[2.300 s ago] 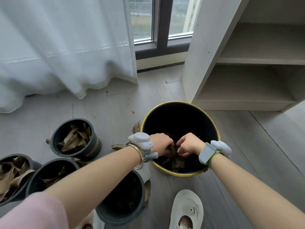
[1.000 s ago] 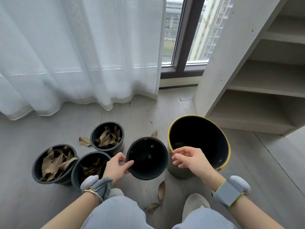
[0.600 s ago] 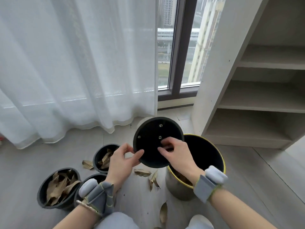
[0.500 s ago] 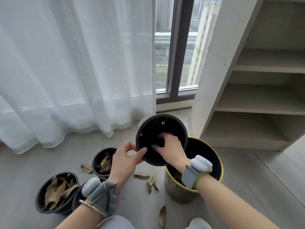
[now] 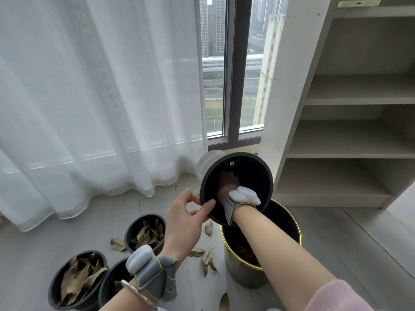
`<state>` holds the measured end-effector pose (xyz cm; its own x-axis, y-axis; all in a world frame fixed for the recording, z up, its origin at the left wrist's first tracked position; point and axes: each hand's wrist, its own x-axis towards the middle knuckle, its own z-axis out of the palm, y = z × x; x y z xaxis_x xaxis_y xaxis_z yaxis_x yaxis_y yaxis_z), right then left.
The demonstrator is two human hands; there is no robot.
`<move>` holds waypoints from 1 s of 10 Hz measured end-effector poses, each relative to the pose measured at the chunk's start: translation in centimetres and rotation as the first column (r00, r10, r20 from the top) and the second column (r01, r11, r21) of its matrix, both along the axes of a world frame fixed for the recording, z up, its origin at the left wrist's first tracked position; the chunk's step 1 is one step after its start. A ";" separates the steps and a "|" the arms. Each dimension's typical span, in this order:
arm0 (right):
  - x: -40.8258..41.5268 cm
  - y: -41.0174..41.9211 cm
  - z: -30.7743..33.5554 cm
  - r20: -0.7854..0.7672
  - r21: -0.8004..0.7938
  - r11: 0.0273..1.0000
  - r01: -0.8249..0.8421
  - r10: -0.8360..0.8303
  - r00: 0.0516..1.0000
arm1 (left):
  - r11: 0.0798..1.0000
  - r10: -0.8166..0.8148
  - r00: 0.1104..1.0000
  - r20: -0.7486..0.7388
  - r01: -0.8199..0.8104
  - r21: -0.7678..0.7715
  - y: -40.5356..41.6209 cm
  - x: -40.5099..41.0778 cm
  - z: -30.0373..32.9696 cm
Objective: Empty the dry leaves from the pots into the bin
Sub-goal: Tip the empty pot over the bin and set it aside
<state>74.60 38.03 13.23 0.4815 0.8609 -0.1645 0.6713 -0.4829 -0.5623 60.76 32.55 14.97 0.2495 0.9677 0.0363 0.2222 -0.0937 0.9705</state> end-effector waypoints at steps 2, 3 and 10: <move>1.3 -0.7 -1.0 0.073 -0.043 0.999 -0.013 0.016 0.997 | 1.000 -0.004 1.000 -0.019 0.004 -0.030 -0.4 1.1 -0.6; 2.0 -1.0 -1.9 0.110 -0.055 0.998 -0.038 0.044 0.993 | 0.999 -0.013 0.999 -0.038 0.012 -0.034 -0.2 1.6 -0.8; 8.9 -10.0 -15.3 -0.565 -0.089 0.936 0.341 -0.329 0.756 | 0.975 0.191 0.953 -0.235 -0.213 -0.068 4.5 0.1 -7.0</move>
<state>83.47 28.05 -2.05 0.5662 0.6677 -0.4834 0.0290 -0.6022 -0.7978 60.87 37.06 7.94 0.0400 0.9952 -0.0896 0.4416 0.0628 0.8950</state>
